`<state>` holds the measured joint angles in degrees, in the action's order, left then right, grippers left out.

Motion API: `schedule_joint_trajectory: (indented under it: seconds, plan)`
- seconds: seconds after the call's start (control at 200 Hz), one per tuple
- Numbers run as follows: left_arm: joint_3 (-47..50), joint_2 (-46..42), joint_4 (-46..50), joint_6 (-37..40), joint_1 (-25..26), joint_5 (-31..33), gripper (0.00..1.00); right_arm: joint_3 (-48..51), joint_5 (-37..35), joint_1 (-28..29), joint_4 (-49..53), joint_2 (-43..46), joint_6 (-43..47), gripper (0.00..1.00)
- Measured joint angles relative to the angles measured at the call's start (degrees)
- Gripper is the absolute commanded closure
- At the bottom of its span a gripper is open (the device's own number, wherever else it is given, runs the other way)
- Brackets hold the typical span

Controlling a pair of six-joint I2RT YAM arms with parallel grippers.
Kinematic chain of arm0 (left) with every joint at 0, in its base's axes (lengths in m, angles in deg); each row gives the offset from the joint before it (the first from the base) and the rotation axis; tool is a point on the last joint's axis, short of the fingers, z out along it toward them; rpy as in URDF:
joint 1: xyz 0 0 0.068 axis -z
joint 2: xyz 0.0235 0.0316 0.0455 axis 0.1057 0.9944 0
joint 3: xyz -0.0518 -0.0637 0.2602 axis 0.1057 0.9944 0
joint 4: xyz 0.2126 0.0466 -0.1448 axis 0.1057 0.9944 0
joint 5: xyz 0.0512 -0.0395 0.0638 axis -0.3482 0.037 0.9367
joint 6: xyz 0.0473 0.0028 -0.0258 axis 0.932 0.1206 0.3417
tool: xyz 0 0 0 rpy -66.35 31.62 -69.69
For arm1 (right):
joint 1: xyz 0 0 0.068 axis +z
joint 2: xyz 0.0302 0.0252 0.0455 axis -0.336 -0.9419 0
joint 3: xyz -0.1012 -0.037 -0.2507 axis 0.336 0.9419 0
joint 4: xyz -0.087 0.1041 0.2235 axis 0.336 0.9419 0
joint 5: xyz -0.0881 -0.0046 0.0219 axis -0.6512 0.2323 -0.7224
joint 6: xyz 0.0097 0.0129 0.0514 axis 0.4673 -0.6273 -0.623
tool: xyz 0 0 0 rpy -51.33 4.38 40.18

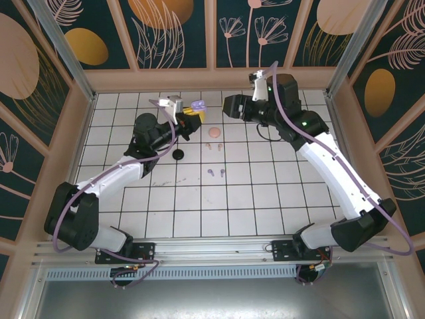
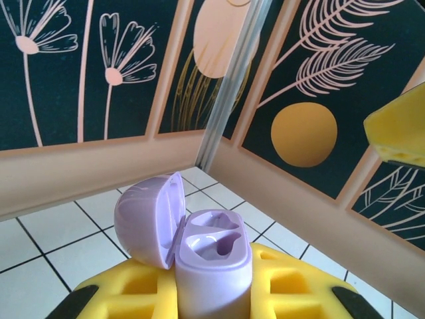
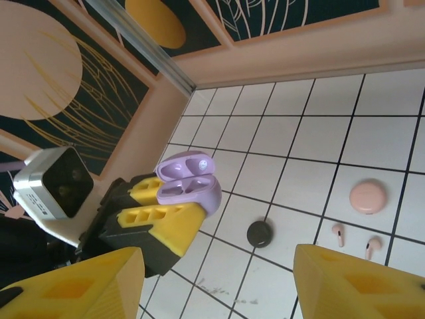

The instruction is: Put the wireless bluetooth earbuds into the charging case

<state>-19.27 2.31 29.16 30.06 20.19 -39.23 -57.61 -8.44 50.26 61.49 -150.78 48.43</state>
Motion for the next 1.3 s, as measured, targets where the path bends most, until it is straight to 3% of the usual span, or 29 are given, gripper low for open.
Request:
schedule_joint_trajectory:
  seconds: [0.41,0.656,1.016,1.301]
  plan:
    - [3.7,-2.4,-2.6,-0.1,0.0,4.2,1.0,-1.6,0.6,-1.2,-1.5,-2.1,-2.9,0.43]
    - [9.6,-3.3,-8.3,0.3,0.0,8.6,1.0,4.3,-2.2,-1.2,-1.4,-1.7,-4.5,0.43]
    - [18.1,-3.2,-26.8,3.5,0.0,12.7,1.0,18.0,-7.0,-0.5,-0.1,-1.6,-8.6,0.5]
    - [23.1,4.9,-44.2,0.9,0.0,12.1,1.0,21.0,-10.3,7.5,-0.3,-6.8,-6.7,0.55]
